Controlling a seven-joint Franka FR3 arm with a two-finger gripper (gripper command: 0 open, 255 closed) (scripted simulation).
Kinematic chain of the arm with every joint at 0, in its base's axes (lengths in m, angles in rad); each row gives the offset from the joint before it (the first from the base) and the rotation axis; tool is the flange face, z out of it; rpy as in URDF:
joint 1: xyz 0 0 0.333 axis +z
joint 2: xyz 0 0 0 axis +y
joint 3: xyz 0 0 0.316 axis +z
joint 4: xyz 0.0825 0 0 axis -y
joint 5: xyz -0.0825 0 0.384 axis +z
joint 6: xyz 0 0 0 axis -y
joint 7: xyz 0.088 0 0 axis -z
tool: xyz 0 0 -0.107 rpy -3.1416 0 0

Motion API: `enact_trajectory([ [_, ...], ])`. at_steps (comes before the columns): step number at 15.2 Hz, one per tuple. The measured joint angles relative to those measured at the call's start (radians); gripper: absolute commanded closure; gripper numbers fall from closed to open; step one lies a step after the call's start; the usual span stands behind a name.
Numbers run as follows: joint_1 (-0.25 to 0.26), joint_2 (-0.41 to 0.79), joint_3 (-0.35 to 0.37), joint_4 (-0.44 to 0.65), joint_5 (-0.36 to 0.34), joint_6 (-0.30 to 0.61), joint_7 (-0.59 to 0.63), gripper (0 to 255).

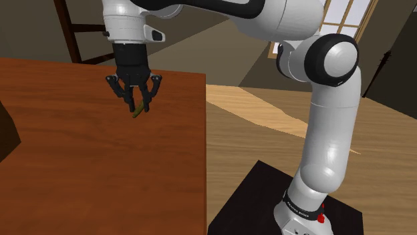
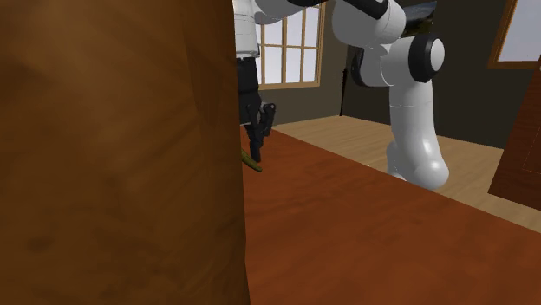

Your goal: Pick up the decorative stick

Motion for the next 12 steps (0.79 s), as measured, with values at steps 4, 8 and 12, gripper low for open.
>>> enact_trajectory([
  [4,0.0,-0.002,0.0,-0.001,0.0,0.0,0.001,255],
  [8,0.001,0.001,0.0,0.003,-0.002,-0.004,0.001,255],
  [12,0.018,0.025,0.002,0.067,-0.016,-0.056,0.012,255],
])
